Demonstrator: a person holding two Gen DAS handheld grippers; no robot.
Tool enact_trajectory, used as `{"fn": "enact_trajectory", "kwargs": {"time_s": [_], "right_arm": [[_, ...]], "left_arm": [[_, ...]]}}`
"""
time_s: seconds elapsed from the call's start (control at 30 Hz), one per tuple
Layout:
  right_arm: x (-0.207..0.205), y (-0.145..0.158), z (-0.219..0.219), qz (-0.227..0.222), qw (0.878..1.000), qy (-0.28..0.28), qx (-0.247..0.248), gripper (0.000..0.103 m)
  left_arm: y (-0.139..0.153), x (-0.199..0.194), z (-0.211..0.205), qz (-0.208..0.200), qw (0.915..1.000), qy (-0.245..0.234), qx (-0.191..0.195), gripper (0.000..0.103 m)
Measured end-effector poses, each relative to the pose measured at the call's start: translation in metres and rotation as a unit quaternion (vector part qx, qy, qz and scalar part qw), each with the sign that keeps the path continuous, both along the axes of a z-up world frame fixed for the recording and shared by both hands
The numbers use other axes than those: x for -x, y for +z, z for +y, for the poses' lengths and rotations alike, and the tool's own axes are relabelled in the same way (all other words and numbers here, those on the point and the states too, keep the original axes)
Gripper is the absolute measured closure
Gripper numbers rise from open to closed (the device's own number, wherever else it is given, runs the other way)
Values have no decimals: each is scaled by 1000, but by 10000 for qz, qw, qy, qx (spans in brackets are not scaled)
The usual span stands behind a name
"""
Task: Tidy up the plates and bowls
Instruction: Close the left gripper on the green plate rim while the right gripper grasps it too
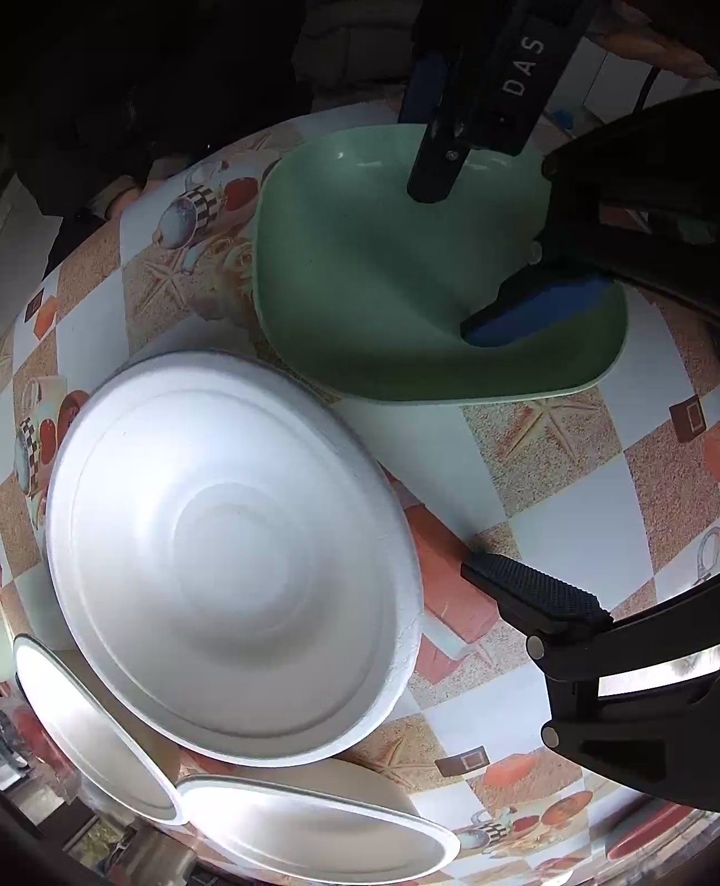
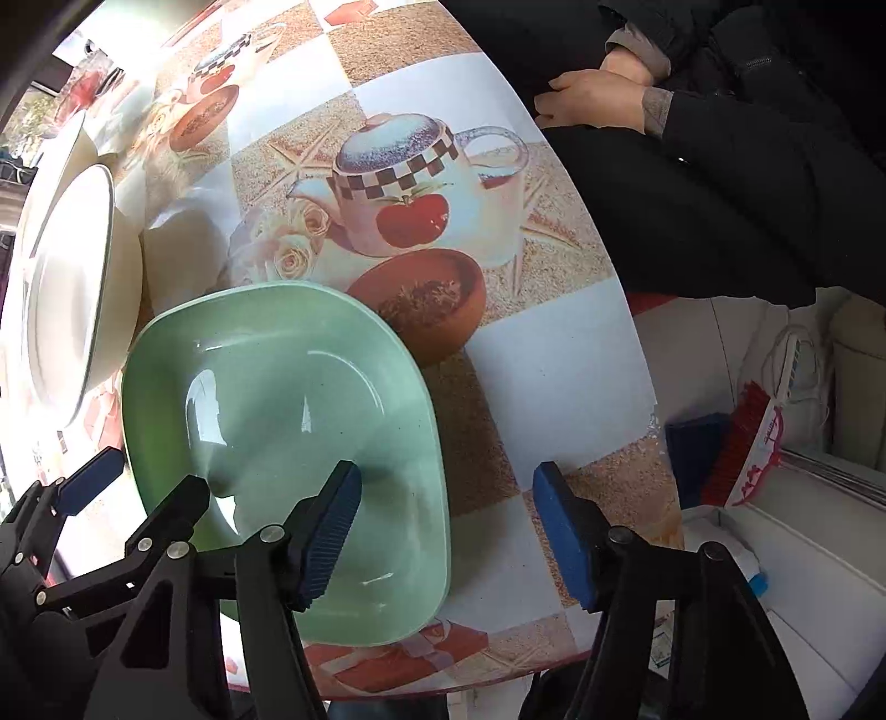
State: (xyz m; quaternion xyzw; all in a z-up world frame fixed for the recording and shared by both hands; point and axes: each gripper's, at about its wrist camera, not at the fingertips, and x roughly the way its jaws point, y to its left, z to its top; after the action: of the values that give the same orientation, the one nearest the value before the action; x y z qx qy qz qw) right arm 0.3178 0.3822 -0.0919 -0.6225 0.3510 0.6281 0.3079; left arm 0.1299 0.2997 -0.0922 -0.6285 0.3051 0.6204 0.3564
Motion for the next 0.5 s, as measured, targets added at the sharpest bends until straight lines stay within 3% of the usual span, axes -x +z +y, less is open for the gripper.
{"fn": "enact_trajectory", "kwargs": {"time_s": [0.07, 0.17, 0.23, 0.27, 0.3, 0.5], "right_arm": [[2, 1, -2, 46, 9999, 119, -19, 50], [14, 8, -10, 182, 9989, 437, 25, 76], [19, 9, -17, 174, 9980, 607, 80, 79], [21, 9, -19, 193, 9976, 656, 105, 81], [21, 7, -22, 210, 9973, 689, 146, 83], [33, 7, -59, 111, 9939, 1038, 346, 83]], "left_arm": [[0, 1, 1, 43, 10000, 6, 35, 24], [2, 0, -1, 115, 9999, -79, 24, 35], [8, 1, -7, 106, 9998, -187, -58, 59], [9, 1, -8, 64, 9996, -252, -96, 66], [10, 2, -10, -9, 9995, -305, -124, 80], [4, 2, -39, -48, 9992, -404, -14, 83]]}}
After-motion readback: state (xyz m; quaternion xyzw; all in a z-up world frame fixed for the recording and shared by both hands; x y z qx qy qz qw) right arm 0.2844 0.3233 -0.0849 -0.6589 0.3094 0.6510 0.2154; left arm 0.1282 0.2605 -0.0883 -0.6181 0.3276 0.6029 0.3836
